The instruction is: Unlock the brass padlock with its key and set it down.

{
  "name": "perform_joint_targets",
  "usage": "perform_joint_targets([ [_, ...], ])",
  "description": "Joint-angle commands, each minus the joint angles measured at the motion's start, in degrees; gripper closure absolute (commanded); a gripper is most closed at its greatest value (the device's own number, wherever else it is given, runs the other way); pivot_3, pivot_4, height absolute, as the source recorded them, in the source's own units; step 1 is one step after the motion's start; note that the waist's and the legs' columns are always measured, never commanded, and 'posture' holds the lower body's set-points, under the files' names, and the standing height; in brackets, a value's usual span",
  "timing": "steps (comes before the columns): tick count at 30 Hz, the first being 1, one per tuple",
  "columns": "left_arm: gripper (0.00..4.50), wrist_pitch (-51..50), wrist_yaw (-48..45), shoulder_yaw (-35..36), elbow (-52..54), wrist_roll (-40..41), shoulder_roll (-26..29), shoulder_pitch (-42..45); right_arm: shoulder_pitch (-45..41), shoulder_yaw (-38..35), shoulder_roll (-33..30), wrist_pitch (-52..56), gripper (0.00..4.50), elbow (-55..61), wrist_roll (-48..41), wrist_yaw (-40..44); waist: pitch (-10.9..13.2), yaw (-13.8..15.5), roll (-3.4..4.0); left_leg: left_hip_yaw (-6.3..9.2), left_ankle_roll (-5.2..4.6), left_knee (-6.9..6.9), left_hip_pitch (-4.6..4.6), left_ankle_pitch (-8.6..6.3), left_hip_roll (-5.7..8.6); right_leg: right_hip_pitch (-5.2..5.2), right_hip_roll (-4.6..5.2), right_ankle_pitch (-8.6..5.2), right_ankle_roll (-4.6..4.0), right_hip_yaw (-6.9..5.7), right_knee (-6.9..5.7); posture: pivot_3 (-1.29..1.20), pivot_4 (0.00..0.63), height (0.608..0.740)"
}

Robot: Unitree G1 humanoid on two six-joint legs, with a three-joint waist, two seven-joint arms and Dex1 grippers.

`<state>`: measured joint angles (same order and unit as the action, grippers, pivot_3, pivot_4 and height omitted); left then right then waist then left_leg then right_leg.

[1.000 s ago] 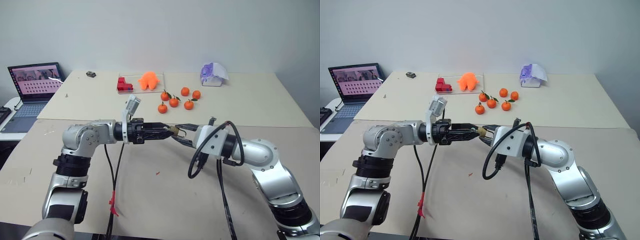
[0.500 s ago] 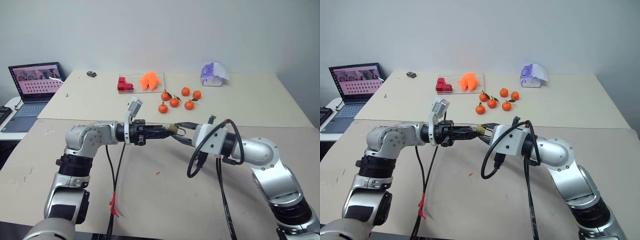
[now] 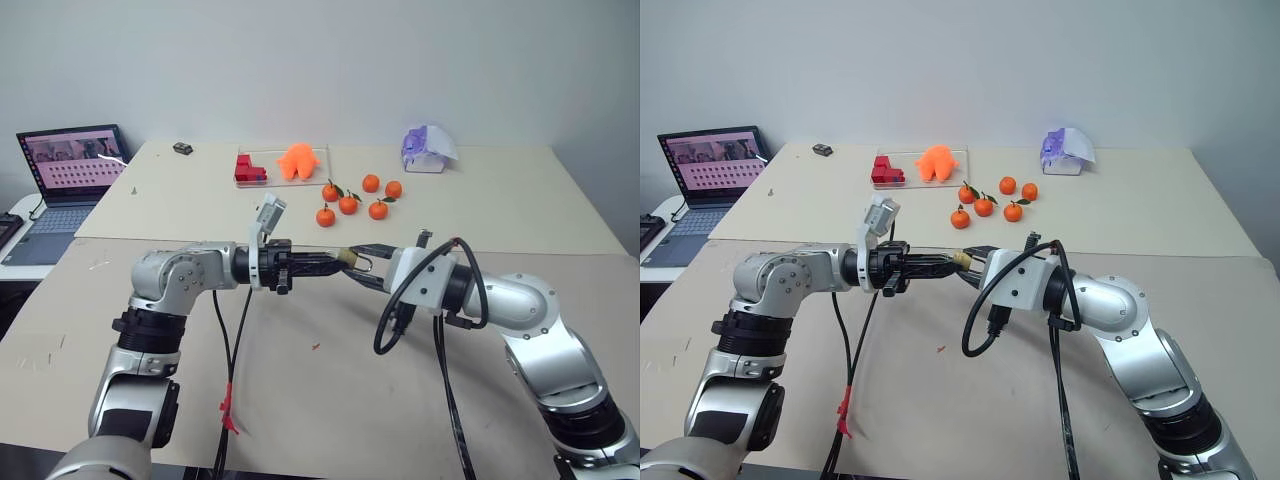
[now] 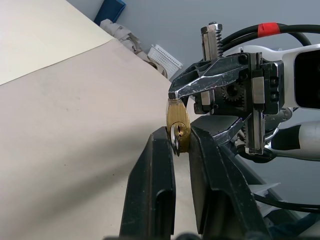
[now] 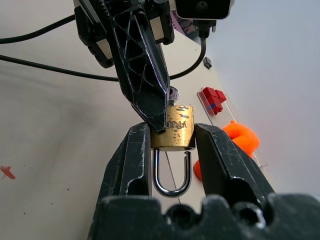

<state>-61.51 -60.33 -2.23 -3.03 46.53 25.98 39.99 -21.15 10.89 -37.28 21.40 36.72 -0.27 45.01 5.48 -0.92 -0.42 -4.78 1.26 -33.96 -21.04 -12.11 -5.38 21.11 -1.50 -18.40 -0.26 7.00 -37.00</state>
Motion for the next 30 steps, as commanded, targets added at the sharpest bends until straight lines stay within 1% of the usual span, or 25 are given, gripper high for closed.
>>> perform_joint_targets([
  [1, 4.5, 0.38, 0.41, 0.26, 0.44, -0.22, -0.17, 1.62, -1.31, -0.89, 0.26, 0.04, 2.06, 2.99, -1.29, -0.15, 0.0, 0.0, 0.0, 0.0, 0.0, 0.0, 0.0, 0.0, 0.0, 0.0, 0.0, 0.0, 0.0, 0.0, 0.0, 0.0, 0.15, 0.689],
  [5, 4.5, 0.39, 0.48, 0.41, 0.3, -0.27, -0.28, 1.65, -1.41, -0.8, -0.11, 0.13, 0.65, 2.95, -1.2, -0.36, 0.0, -0.01, 0.0, 0.0, 0.0, 0.0, 0.0, 0.0, 0.0, 0.0, 0.0, 0.0, 0.0, 0.0, 0.0, 0.0, 0.15, 0.689],
  [7, 4.5, 0.41, 0.55, 0.44, 0.28, -0.28, -0.29, 1.62, -1.24, -1.09, -0.36, 0.68, 0.02, 3.04, -1.61, -0.15, 0.0, 0.02, 0.0, 0.0, 0.0, 0.0, 0.0, 0.0, 0.0, 0.0, 0.0, 0.0, 0.0, 0.0, 0.0, 0.0, 0.15, 0.689],
  [9, 4.5, 0.45, 0.65, 0.47, 0.26, -0.36, -0.23, 1.54, -0.56, -3.79, -1.27, 3.21, 0.02, 3.21, -5.16, 1.48, 0.0, 0.04, 0.0, 0.01, 0.0, -0.01, 0.0, 0.0, 0.0, 0.0, 0.0, 0.0, 0.0, -0.01, 0.0, 0.0, 0.15, 0.689],
  [12, 4.5, 0.5, 0.61, 0.43, 0.21, -0.45, -0.14, 1.46, -0.31, -7.26, -2.63, 3.9, 0.02, 2.27, -7.99, 2.37, 0.0, 0.09, 0.0, 0.0, 0.0, -0.03, 0.0, 0.0, 0.01, 0.0, 0.0, 0.0, 0.0, 0.0, 0.0, 0.0, 0.15, 0.689],
  [16, 4.5, 0.31, 0.56, 0.52, -0.08, -0.41, -0.23, 1.86, 0.1, -8.38, -3.1, 3.45, 1.03, 1.33, -8.9, 1.95, 0.03, 0.0, -0.04, 0.02, 0.0, 0.0, -0.03, 0.0, 0.04, 0.0, 0.01, 0.0, 0.0, 0.03, 0.02, 0.0, 0.15, 0.689],
  [19, 4.5, 0.21, 0.51, 0.53, -0.09, -0.36, -0.2, 1.98, 0.16, -8.57, -3.06, 2.96, 2.23, 0.72, -8.75, 1.54, 0.04, -0.03, -0.06, 0.03, 0.0, 0.01, -0.04, 0.0, 0.04, 0.0, 0.01, 0.0, 0.0, 0.03, 0.01, 0.0, 0.15, 0.689],
  [20, 4.5, 0.25, 0.49, 0.51, -0.12, -0.39, -0.21, 2.0, 0.11, -8.66, -2.82, 3.06, 2.41, 0.59, -8.96, 1.38, 0.04, -0.02, -0.06, 0.03, 0.0, 0.01, -0.03, 0.0, 0.04, 0.0, 0.01, 0.0, 0.0, 0.03, 0.01, 0.0, 0.15, 0.689],
  [22, 4.5, 0.41, 0.5, 0.41, -0.32, -0.56, -0.28, 2.11, -0.08, -8.55, -2.5, 3.25, 3.22, 0.28, -9.35, 1.34, 0.04, 0.0, -0.06, 0.03, 0.0, 0.0, -0.03, 0.0, 0.04, -0.01, 0.01, 0.0, 0.0, 0.03, 0.0, 0.0, 0.15, 0.689],
  [23, 4.5, 0.53, 0.54, 0.33, -0.48, -0.69, -0.35, 2.19, -0.23, -8.37, -2.4, 3.29, 3.43, 0.09, -9.43, 1.39, 0.04, 0.0, -0.06, 0.03, 0.0, 0.01, -0.03, 0.0, 0.04, -0.01, 0.01, 0.0, 0.0, 0.03, 0.01, 0.0, 0.15, 0.689],
  [25, 4.5, 0.61, 0.55, 0.28, -0.53, -0.78, -0.44, 2.22, -0.37, -7.94, -2.4, 3.17, 4.23, -0.2, -9.55, 1.55, 0.04, 0.01, -0.06, 0.04, 0.0, 0.01, -0.03, 0.0, 0.04, -0.01, 0.01, 0.0, 0.0, 0.03, 0.01, 0.0, 0.15, 0.689],
  [26, 4.5, 0.52, 0.53, 0.32, -0.47, -0.77, -0.47, 2.26, -0.38, -7.64, -2.48, 2.91, 4.45, -0.37, -9.47, 1.64, 0.04, 0.0, -0.06, 0.04, 0.0, 0.01, -0.03, 0.0, 0.05, -0.01, 0.01, 0.0, 0.0, 0.03, 0.01, 0.0, 0.15, 0.689],
  [30, 4.5, 1.16, 0.08, 0.16, -0.11, -1.4, -0.15, 2.35, -0.53, -6.44, -2.93, 0.95, 4.45, -1.44, -7.99, 1.71, 0.04, 0.02, -0.06, 0.04, 0.0, 0.0, -0.04, 0.0, 0.06, -0.01, 0.02, 0.0, 0.0, 0.04, 0.01, 0.0, 0.15, 0.689],
])
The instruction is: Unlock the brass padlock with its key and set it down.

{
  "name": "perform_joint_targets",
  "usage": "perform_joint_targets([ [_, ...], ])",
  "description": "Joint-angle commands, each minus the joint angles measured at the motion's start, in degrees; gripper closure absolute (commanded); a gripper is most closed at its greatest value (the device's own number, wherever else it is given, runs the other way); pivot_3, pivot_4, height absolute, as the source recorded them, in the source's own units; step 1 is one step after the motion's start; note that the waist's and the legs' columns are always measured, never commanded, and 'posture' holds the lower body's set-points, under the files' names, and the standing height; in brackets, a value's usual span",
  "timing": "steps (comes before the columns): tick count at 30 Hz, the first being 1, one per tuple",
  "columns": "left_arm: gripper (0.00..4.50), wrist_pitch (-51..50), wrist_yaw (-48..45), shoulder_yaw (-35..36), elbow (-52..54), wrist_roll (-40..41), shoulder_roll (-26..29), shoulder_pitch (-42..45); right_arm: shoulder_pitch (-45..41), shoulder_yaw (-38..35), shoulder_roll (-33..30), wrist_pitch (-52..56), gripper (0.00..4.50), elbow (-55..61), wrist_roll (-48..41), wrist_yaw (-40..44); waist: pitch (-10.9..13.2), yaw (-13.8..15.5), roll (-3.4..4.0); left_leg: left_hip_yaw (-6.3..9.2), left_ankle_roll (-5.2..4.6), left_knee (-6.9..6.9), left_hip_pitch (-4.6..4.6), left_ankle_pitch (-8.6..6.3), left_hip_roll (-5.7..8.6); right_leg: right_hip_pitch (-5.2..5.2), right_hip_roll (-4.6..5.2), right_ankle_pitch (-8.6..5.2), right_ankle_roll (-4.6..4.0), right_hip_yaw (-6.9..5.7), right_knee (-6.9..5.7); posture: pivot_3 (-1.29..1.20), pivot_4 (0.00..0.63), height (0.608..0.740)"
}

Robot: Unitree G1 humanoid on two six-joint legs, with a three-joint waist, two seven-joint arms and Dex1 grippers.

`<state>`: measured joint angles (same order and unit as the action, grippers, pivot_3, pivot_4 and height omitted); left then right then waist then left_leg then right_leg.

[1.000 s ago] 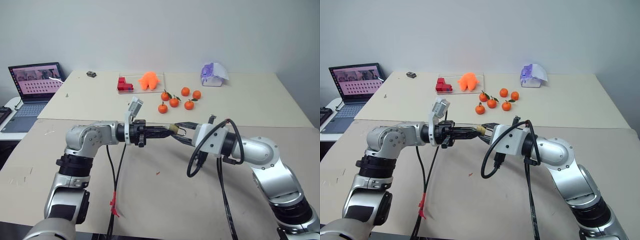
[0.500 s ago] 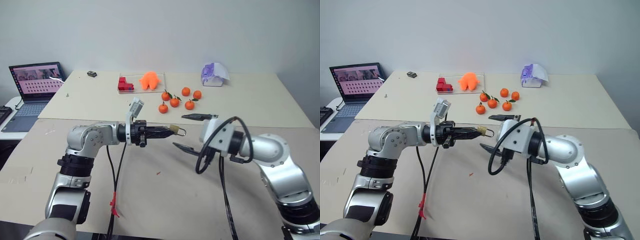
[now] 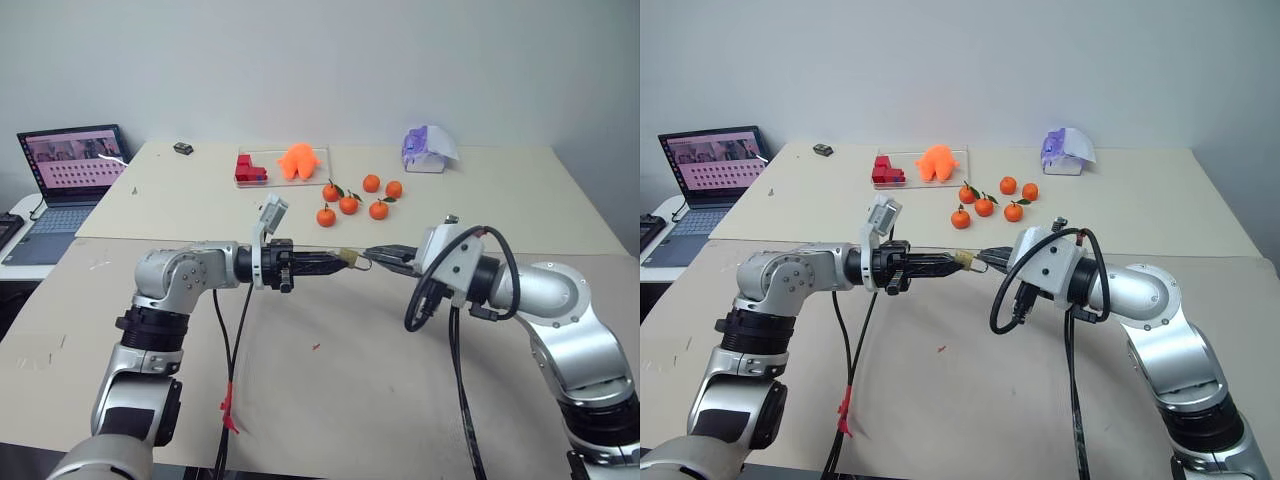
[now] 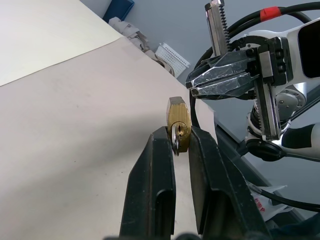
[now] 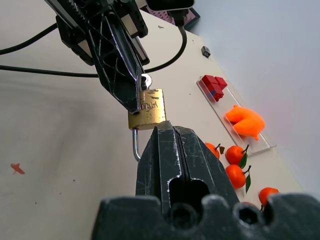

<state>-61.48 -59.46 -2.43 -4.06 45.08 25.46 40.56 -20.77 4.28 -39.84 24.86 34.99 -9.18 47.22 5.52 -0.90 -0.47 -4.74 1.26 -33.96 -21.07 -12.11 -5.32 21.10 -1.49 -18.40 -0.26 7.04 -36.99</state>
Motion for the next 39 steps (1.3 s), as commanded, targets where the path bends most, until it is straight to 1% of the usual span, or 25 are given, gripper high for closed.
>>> perform_joint_targets([
  [1, 4.5, 1.1, -0.84, 0.48, 0.97, 0.05, 0.53, 1.81, -1.0, 0.32, -0.35, -2.89, 4.45, 0.02, 1.29, -0.71, 0.0, -0.01, -0.01, 0.0, 0.0, 0.01, 0.0, 0.0, 0.0, 0.0, 0.0, 0.0, 0.0, 0.0, 0.0, 0.0, 0.15, 0.689],
  [10, 4.5, 0.62, -0.6, 0.69, 2.15, 0.05, 1.02, 1.4, -1.43, 2.37, 0.07, -5.35, 4.45, -1.7, 3.73, -1.29, 0.0, -0.02, 0.01, 0.0, 0.0, 0.02, 0.0, 0.0, 0.0, 0.0, 0.0, 0.0, 0.0, 0.0, 0.0, 0.0, 0.15, 0.689],
  [17, 4.5, -5.35, 1.65, 4.25, 6.19, 5.81, 0.42, 3.67, -2.29, 3.46, 0.46, -7.12, 4.45, -3.37, 4.56, -1.31, -0.01, 0.05, 0.03, 0.02, 0.0, 0.01, 0.01, 0.0, 0.0, 0.01, 0.0, 0.0, 0.0, -0.01, -0.01, 0.0, 0.15, 0.689],
  [23, 4.5, -7.86, 4.24, 6.14, 8.39, 9.23, 0.42, 5.25, -2.36, 4.2, 0.72, -8.52, 4.45, -4.45, 4.88, -1.15, -0.01, -0.03, 0.03, 0.05, 0.02, 0.01, 0.01, 0.01, 0.05, -0.03, 0.02, 0.0, 0.0, 0.02, 0.0, 0.0, 0.15, 0.689],
  [35, 4.5, -5.92, 4.34, 4.81, 7.8, 8.06, 1.69, 3.04, -1.18, 3.5, -0.43, -9.6, 4.45, -5.91, 5.43, -0.05, -0.02, 0.05, 0.05, 0.08, 0.24, 0.02, 0.02, 0.15, 0.05, -0.03, 0.01, 0.0, 0.0, 0.03, 0.0, 0.0, 0.15, 0.689],
  [39, 4.5, -4.97, 2.91, 3.61, 6.98, 6.18, 3.97, 2.08, -0.5, 2.0, -1.81, -9.45, 4.45, -6.65, 4.68, 1.13, -0.02, 0.05, 0.04, 0.1, 0.24, 0.0, 0.03, 0.15, 0.07, -0.03, 0.02, 0.0, 0.0, 0.03, 0.01, 0.0, 0.15, 0.689],
])
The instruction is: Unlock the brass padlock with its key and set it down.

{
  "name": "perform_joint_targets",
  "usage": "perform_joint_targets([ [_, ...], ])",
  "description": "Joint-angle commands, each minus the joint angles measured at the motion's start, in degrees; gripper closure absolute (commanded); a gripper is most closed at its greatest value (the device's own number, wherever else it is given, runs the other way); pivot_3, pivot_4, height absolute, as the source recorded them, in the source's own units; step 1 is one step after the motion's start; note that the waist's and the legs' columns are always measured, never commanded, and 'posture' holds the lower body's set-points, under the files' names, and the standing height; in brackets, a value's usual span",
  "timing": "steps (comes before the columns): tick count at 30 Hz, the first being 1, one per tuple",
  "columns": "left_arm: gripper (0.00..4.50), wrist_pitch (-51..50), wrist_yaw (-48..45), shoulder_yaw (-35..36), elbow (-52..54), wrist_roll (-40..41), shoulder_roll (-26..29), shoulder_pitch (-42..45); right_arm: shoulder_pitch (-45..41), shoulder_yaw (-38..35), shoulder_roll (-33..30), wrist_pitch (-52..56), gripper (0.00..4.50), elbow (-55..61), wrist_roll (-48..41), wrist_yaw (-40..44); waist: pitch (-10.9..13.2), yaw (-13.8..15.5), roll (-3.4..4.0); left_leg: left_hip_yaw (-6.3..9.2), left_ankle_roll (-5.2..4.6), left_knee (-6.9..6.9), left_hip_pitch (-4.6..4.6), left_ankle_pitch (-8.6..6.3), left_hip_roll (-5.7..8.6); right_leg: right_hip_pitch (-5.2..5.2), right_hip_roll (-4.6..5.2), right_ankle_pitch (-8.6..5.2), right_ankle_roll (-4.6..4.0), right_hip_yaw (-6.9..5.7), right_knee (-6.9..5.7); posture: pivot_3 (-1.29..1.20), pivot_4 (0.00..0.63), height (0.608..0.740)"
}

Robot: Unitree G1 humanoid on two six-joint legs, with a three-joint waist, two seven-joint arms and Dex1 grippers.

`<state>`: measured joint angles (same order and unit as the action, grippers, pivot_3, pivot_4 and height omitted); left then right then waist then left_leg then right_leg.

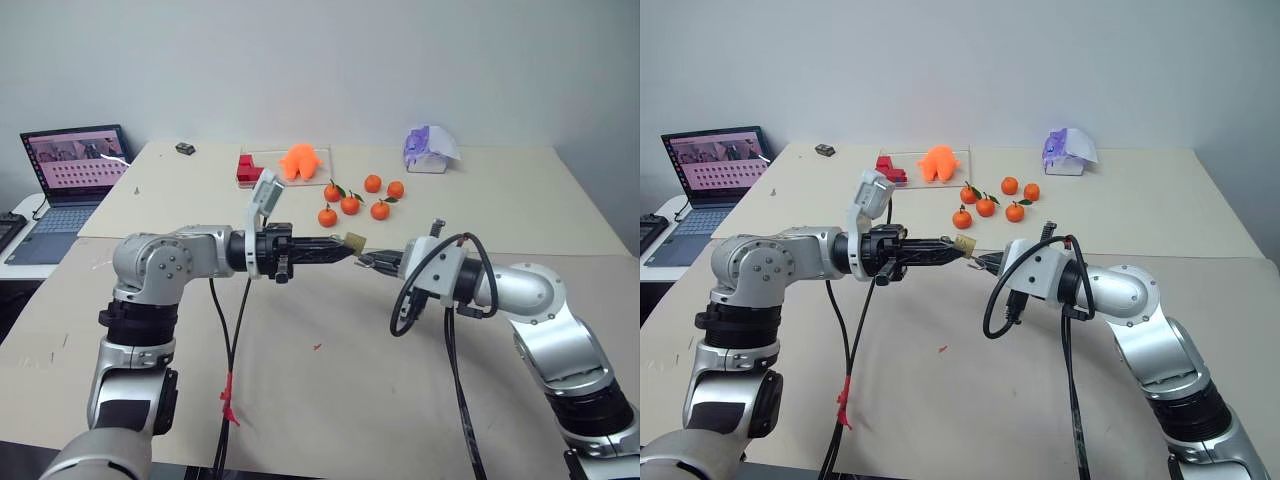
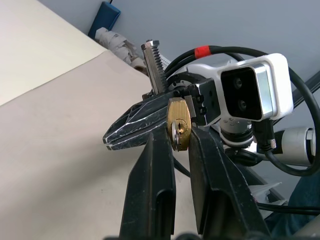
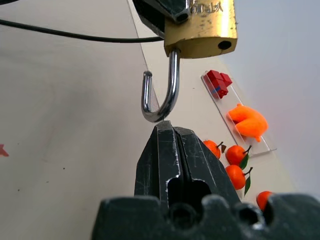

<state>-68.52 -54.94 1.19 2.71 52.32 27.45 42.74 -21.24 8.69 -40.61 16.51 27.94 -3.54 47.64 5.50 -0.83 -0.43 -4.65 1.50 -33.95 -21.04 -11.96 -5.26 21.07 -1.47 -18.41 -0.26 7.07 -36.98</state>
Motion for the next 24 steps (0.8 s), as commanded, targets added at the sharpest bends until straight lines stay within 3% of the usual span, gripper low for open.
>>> perform_joint_targets([
  [1, 4.5, 2.64, -2.2, -0.66, 0.09, -1.92, 2.73, -0.59, -0.08, -3.09, -0.97, -0.46, 4.45, 0.6, -2.25, 1.03, 0.0, -0.09, 0.0, 0.0, 0.0, 0.0, 0.0, 0.0, 0.0, 0.0, 0.0, 0.0, 0.0, 0.01, 0.0, 0.0, 0.15, 0.689],
  [5, 4.5, 3.84, -3.4, -1.89, -0.44, -3.26, 3.89, -1.47, -0.42, -4.22, -0.64, 0.53, 4.45, 1.24, -4.65, 1.4, 0.0, -0.09, 0.0, 0.01, -0.01, 0.05, -0.01, 0.0, 0.0, 0.0, -0.01, 0.0, 0.0, 0.0, -0.01, 0.0, 0.15, 0.689],
  [6, 4.5, 3.83, -3.41, -1.94, -0.68, -3.37, 3.88, -1.52, -0.52, -4.37, -0.53, 0.75, 3.93, 1.43, -5.26, 1.51, 0.0, -0.05, 0.0, 0.02, -0.01, 0.04, -0.01, 0.0, 0.0, 0.0, -0.01, 0.0, 0.0, 0.0, -0.01, 0.0, 0.15, 0.689],
  [18, 4.5, -7.49, 2.86, 2.89, -0.01, 2.39, 3.34, -5.68, -0.16, -4.87, -1.71, 6.75, 0.05, 6.72, -12.74, 3.0, 0.0, 0.0, 0.01, 0.13, -0.04, 0.03, -0.01, -0.02, 0.02, 0.0, 0.0, 0.0, 0.0, -0.03, -0.02, 0.0, 0.15, 0.689],
  [24, 4.5, -23.48, 18.82, 9.31, -7.38, 2.44, -6.9, -5.85, -0.52, -3.19, -0.64, 9.31, 0.05, 8.58, -11.44, 0.22, -0.08, 0.09, 0.11, 0.46, -0.08, 0.03, -0.01, -0.04, 0.2, -0.01, -0.01, -0.01, 0.01, -0.05, -0.01, 0.0, 0.15, 0.689],
])
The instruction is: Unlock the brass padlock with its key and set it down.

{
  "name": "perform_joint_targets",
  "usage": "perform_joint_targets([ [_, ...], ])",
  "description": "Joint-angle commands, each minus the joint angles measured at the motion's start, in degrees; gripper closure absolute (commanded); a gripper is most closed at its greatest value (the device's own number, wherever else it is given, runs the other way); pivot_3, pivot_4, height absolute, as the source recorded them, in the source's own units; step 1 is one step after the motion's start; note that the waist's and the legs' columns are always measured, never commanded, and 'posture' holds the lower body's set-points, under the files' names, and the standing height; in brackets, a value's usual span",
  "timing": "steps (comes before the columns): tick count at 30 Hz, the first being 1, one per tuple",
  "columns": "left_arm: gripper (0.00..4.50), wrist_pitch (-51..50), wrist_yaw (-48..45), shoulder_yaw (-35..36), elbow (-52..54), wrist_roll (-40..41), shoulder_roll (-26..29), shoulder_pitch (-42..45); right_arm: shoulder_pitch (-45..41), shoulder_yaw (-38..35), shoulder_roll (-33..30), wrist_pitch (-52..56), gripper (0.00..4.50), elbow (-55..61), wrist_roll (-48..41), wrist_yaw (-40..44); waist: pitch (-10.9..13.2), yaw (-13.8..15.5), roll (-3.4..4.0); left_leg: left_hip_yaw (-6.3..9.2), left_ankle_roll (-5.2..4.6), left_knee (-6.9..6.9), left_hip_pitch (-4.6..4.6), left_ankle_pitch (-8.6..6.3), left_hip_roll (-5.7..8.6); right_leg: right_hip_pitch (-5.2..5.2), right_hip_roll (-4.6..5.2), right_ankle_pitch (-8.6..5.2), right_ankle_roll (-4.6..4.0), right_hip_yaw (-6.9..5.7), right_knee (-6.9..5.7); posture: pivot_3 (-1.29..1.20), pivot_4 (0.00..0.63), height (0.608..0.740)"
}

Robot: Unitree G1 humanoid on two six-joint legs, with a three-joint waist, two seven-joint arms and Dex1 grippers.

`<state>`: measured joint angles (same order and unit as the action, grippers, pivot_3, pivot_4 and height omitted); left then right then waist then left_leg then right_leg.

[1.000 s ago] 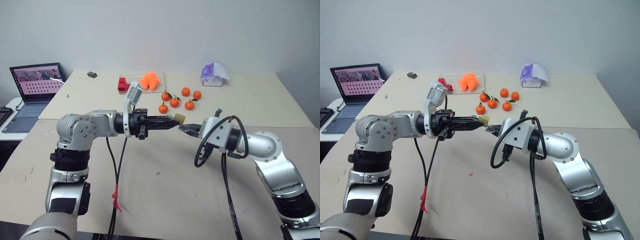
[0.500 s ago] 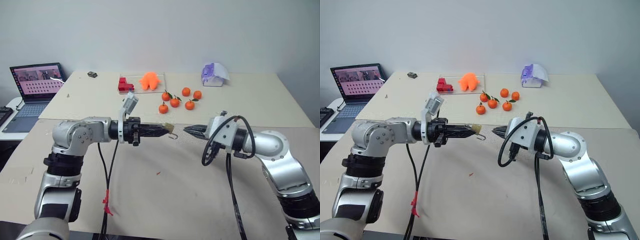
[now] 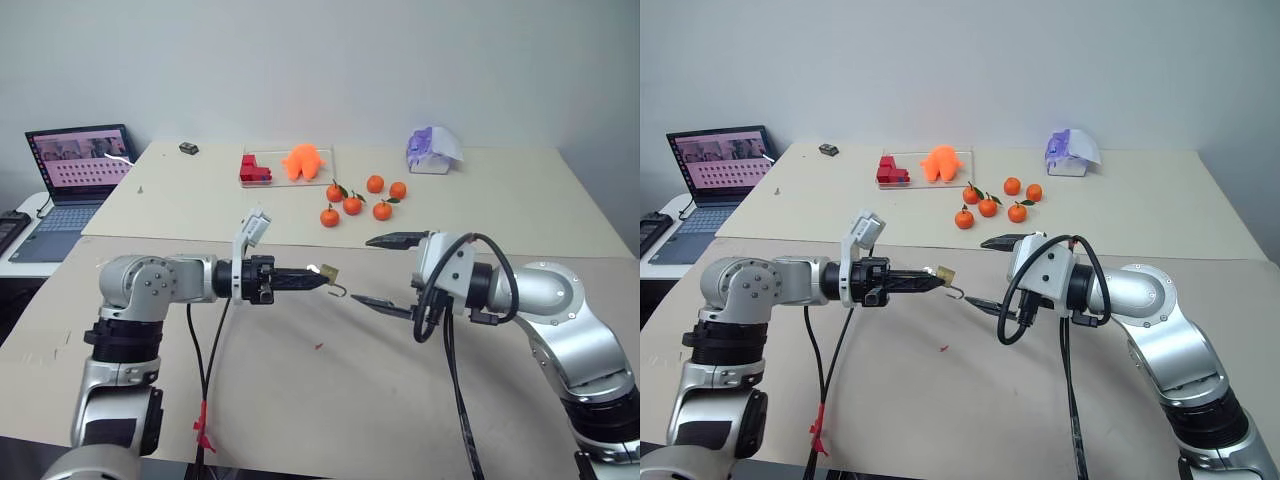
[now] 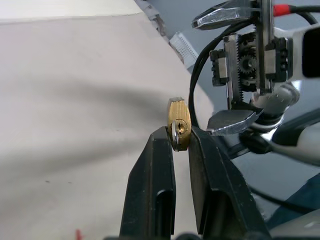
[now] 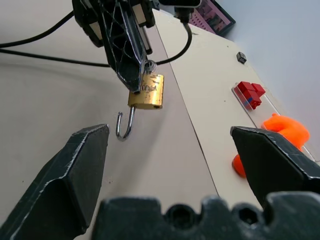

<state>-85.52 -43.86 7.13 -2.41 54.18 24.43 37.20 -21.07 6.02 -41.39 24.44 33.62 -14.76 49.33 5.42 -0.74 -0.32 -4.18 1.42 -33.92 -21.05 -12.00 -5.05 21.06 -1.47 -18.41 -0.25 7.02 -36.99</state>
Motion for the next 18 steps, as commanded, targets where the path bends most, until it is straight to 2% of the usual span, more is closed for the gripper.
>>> perform_joint_targets([
  [1, 4.5, -6.92, 10.91, 4.48, -3.43, 0.9, -5.69, -0.53, -0.54, -0.57, 0.18, 1.82, 0.05, 3.24, -0.43, -1.67, -0.01, 0.01, 0.01, 0.1, 0.0, -0.01, -0.03, 0.0, 0.04, 0.0, 0.0, 0.0, 0.0, 0.0, -0.01, 0.0, 0.15, 0.689],
  [7, 4.5, -6.98, 29.08, 8.77, -6.95, 6.92, -13.7, -3.31, 0.52, -0.9, 0.36, 3.66, 0.05, 5.36, -0.49, -3.42, -0.01, -0.05, 0.01, 0.35, 0.02, 0.02, -0.23, 0.03, 0.2, -0.07, 0.04, 0.09, -0.16, 0.07, -0.02, 0.0, 0.15, 0.689],
  [11, 4.5, -6.98, 38.6, 9.62, -5.5, 7.04, -16.58, -5.04, 1.04, -0.68, 0.7, 4.48, 0.05, 6.09, -0.01, -4.84, -0.01, -0.02, 0.0, 0.49, 0.09, 0.01, -0.14, 0.08, 0.23, -0.17, 0.03, 0.06, -0.09, 0.04, -0.02, 0.0, 0.15, 0.689],
  [18, 4.5, -6.98, 47.72, 12.43, -5.97, 12.12, -20.46, -6.33, 1.6, -0.15, 0.59, 4.89, 0.05, 7.1, 0.53, -5.99, -0.01, -0.08, 0.0, 0.66, 0.14, 0.05, 0.0, 0.11, 0.28, -0.59, 0.01, -0.05, 0.09, 0.0, 0.12, 0.0, 0.15, 0.689],
])
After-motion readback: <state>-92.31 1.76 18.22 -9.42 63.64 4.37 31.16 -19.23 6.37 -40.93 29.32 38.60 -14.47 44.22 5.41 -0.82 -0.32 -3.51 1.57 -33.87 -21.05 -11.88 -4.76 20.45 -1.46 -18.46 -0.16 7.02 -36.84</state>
